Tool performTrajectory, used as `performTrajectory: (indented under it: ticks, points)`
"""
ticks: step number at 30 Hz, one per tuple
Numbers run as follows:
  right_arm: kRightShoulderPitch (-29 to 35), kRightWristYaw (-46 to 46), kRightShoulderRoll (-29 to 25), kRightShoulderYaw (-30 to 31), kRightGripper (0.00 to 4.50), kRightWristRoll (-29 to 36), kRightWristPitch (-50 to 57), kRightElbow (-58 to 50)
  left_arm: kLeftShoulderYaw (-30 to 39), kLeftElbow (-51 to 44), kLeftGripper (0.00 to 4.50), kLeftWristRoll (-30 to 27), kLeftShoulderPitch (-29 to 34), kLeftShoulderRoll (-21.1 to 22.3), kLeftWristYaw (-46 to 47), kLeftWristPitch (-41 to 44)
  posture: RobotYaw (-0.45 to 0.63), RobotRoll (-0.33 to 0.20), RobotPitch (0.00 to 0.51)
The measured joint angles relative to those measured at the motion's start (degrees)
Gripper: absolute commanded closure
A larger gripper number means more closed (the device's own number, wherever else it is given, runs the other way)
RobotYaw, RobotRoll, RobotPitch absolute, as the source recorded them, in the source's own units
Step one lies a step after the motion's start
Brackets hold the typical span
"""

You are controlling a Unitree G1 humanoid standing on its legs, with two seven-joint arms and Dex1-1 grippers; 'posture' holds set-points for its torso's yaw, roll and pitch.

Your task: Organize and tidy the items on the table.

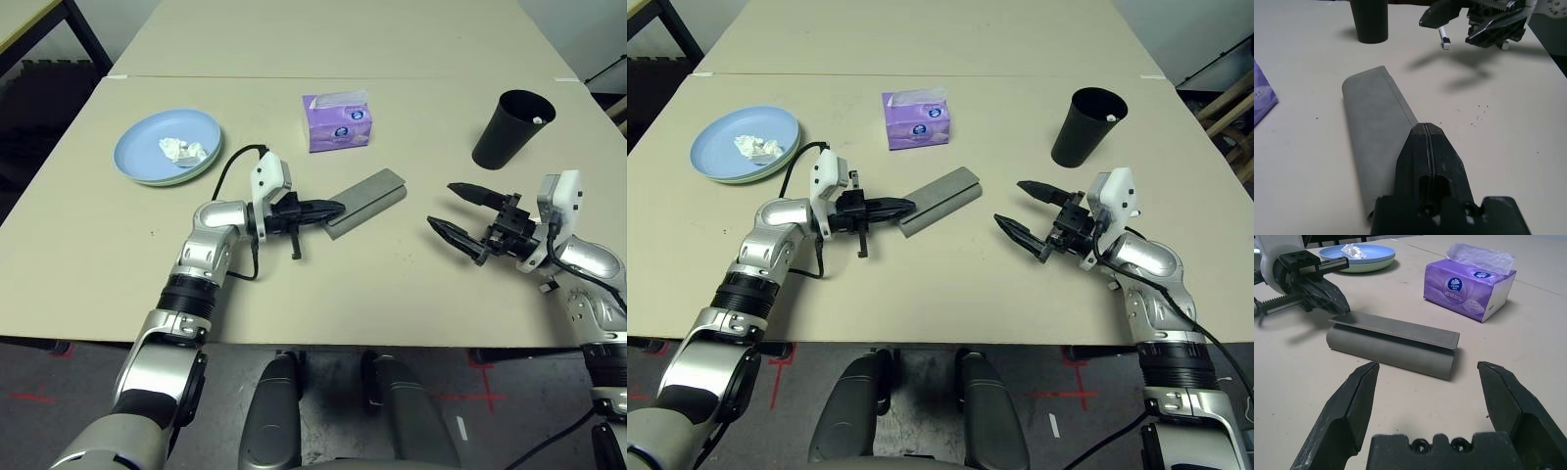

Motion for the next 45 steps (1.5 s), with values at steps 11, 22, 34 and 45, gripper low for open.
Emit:
performTrajectory:
  ticks: [11,22,34,45]
  points:
    - [0.01,-0.01,-0.04,0.00,0.00,-0.01,0.00,-0.17,-1.60,0.80,4.46,1.28,0.34,2.17,0.01,-0.52,0.09,0.000,0.195]
    - [-1.65,0.78,-1.63,0.00,0.00,-0.04,0.03,-0.04,2.85,0.57,4.10,-5.92,-3.17,2.87,-7.06,-1.83,0.08,0.000,0.193]
    - [-3.30,-1.84,-5.20,0.47,0.00,-1.14,8.69,-2.07,0.71,-4.89,0.01,-8.02,1.21,3.01,-15.05,-2.66,0.07,0.000,0.189]
    - [-9.42,0.75,-18.18,11.83,0.00,-13.33,18.71,-5.10,-1.70,-5.49,0.01,-7.82,0.83,1.91,-17.28,-4.64,0.07,0.000,0.184]
